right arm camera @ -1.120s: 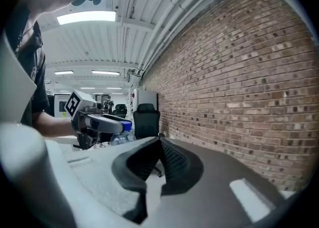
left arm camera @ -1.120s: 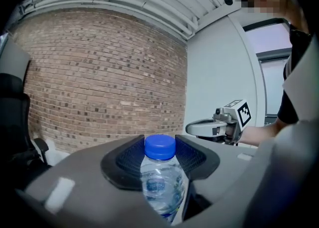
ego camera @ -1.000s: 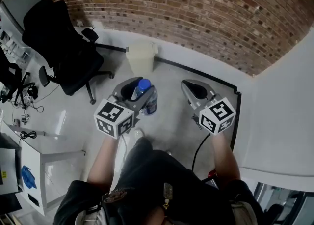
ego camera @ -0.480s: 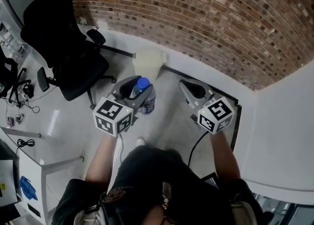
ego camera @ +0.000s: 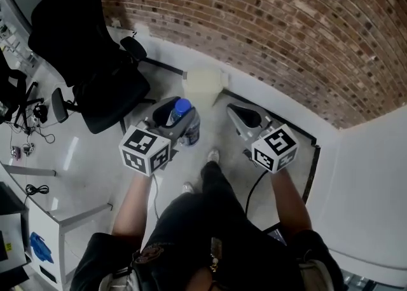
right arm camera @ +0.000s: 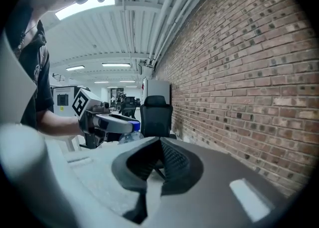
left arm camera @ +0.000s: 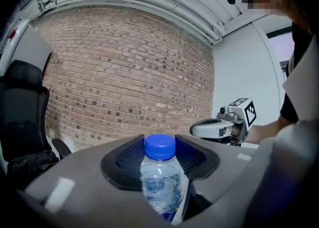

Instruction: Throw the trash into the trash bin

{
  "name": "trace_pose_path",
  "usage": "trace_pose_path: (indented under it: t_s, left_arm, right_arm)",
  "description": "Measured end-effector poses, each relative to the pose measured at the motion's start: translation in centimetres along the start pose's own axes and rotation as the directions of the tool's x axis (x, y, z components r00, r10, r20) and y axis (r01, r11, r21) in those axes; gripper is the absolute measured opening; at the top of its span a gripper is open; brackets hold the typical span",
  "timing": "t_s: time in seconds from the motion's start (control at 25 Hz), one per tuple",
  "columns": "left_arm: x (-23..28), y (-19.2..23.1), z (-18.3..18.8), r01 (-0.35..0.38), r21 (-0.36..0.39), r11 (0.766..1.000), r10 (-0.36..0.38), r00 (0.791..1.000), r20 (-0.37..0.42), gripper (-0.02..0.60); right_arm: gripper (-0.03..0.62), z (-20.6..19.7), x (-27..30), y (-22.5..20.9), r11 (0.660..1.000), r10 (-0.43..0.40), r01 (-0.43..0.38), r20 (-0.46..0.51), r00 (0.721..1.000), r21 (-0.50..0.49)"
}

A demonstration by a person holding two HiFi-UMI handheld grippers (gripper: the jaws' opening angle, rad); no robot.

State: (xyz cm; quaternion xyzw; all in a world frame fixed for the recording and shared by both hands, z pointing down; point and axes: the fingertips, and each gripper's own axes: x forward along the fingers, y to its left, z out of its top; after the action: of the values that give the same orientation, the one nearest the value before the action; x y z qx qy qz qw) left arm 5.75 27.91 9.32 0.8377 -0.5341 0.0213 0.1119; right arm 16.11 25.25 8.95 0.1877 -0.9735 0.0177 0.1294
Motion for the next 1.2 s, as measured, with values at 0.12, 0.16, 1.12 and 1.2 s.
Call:
trace_pose_path:
  t_s: [0.12, 0.16, 1.12, 1.2]
  left_arm:
    - [1.9, 2.1, -0.2, -0.027, -0.007, 1.000, 0.027, 1.000, -0.014, 0.199]
    - [2.6, 2.9, -0.3, -0.036, -0.008, 0.999, 0.036, 0.999, -0.019, 0.199]
    - [16.0, 22.6, 1.6, -0.256, 0.025, 0.966, 0.257, 0.960, -0.112, 0.199]
    - [16.6, 25.0, 1.2, -0.235, 0.027, 0.972, 0.237, 0.965, -0.117, 0.199]
  right_arm:
    - [0.003, -0.2, 2.6, -2.1, 0.999, 0.031, -0.031, -0.001, 1.000, 0.007]
    - [0.003, -0.3, 3.5, -2.9, 0.999, 0.041, -0.041, -0.002, 0.999, 0.009]
    - [0.003, -2.3, 24.4, -19.2, 0.967, 0.240, -0.233, -0.059, 0.969, 0.102]
    - [0.003, -3.0, 26.1, -19.5, 0.974, 0.212, -0.203, -0.087, 0.973, 0.096]
